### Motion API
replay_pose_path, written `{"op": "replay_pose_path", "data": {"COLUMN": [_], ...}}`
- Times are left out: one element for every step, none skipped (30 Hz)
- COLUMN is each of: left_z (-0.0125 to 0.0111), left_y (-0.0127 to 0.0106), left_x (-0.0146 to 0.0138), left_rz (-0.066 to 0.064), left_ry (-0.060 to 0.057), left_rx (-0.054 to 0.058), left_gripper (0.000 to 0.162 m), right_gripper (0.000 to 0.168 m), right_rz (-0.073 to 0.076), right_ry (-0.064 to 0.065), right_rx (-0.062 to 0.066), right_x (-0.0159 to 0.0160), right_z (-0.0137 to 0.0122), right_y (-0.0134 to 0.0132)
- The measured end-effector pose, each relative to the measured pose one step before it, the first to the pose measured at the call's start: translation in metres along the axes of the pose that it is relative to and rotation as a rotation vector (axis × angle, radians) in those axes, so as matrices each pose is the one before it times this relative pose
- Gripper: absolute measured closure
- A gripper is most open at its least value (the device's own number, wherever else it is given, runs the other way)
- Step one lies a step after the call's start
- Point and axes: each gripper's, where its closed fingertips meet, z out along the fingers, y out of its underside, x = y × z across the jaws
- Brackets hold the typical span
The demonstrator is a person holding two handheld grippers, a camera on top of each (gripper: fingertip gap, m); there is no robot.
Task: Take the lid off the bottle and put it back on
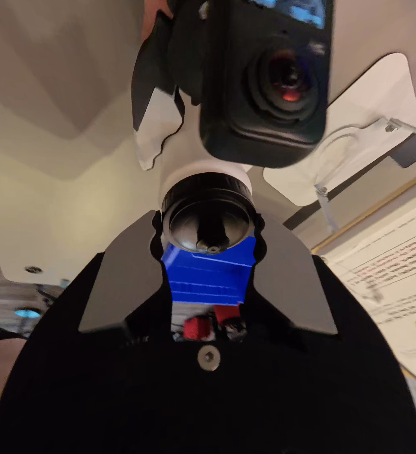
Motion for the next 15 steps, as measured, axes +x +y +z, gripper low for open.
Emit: {"op": "replay_pose_path", "data": {"left_z": [-0.00003,0.00001,0.00008,0.00008,0.00019,0.00019,0.0001,0.00012,0.00009,0.00014,0.00003,-0.00011,0.00006,0.00005,-0.00006], "left_y": [-0.00001,-0.00001,-0.00001,-0.00009,-0.00008,-0.00015,-0.00004,-0.00002,-0.00002,-0.00004,0.00002,0.0,-0.00004,0.00005,-0.00008], "left_x": [0.00026,0.00032,0.00006,-0.00001,0.0001,0.00016,0.00026,0.0001,0.00019,0.0003,0.0001,0.0,0.00006,0.0,-0.00001], "left_rz": [0.0001,0.0005,-0.0002,-0.0008,-0.0009,-0.0005,0.0001,0.0001,0.0002,0.0003,0.0004,-0.0003,0.0,-0.0001,0.0003], "left_ry": [-0.0003,0.001,0.0007,0.0005,0.0006,0.0007,0.0007,0.0005,0.0002,0.0005,0.0003,0.0001,-0.0002,-0.0001,0.0004], "left_rx": [-0.0008,0.0,-0.0001,0.0006,0.0011,0.0008,0.0,-0.0001,-0.0001,0.0,-0.0002,0.0003,0.0002,0.0003,0.0009], "left_gripper": [0.062,0.062,0.062,0.062,0.062,0.062,0.062,0.062,0.062,0.062,0.062,0.062,0.062,0.062,0.062], "right_gripper": [0.093,0.085,0.083,0.082,0.081,0.082,0.083,0.083,0.085,0.091,0.096,0.096,0.096,0.096,0.096], "right_rz": [0.0601,0.069,0.0665,0.0613,0.0547,0.0554,0.0529,0.0388,0.0242,0.0174,0.0136,0.0014,-0.0183,-0.0281,-0.0296], "right_ry": [-0.022,-0.0154,-0.0088,-0.0101,-0.0255,-0.0327,-0.0249,-0.0089,-0.0083,-0.0188,-0.0173,-0.0024,0.0067,0.0114,0.0123], "right_rx": [0.0416,0.0447,0.0422,0.0478,0.047,0.0342,0.0121,0.0052,0.0091,0.0055,0.0008,0.0003,-0.0019,-0.0077,-0.011], "right_x": [-0.00006,0.00127,0.00213,0.00124,-0.00164,-0.00281,-0.00129,0.00085,0.0004,-0.00115,-0.00114,0.00017,-0.00003,0.00002,0.00007], "right_z": [-0.00163,-0.00224,-0.00286,-0.00297,-0.00179,-0.00009,0.00136,0.00216,0.00249,0.00252,0.00218,0.00072,-0.00026,-0.00033,-0.00029], "right_y": [-0.00214,-0.00109,0.0004,-0.00018,-0.00073,0.00016,0.00189,0.00189,0.00064,0.00022,0.0002,-0.00029,0.00008,0.0001,0.00009]}}
